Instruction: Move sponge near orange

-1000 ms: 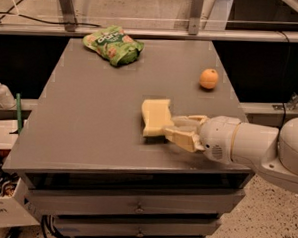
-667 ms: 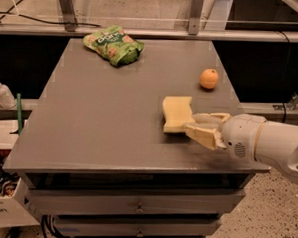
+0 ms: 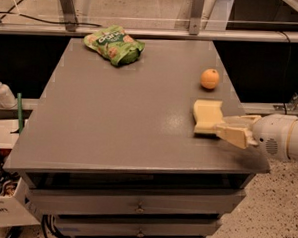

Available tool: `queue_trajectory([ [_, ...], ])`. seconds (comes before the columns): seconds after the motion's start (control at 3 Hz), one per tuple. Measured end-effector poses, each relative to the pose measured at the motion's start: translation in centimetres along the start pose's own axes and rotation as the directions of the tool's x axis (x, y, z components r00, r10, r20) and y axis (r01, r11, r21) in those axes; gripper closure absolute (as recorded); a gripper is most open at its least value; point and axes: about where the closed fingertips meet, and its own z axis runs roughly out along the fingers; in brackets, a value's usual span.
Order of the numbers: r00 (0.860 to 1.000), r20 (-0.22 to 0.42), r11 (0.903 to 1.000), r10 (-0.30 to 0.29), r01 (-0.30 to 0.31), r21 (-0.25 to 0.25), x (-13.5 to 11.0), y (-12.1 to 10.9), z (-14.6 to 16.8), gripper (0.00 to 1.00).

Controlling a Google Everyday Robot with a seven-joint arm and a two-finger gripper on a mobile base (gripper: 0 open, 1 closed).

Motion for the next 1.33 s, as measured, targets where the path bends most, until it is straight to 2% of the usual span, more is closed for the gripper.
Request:
queue_trajectory([
  [0.67,0.999,-0.014,0.9987,0.03,-0.03,0.041,0.2,-4.6,-0.4,1.0],
  [1.33,1.0,-0.013,0.9994,0.013,-0.013,0.032,-1.6,-6.3,0.9,1.0],
])
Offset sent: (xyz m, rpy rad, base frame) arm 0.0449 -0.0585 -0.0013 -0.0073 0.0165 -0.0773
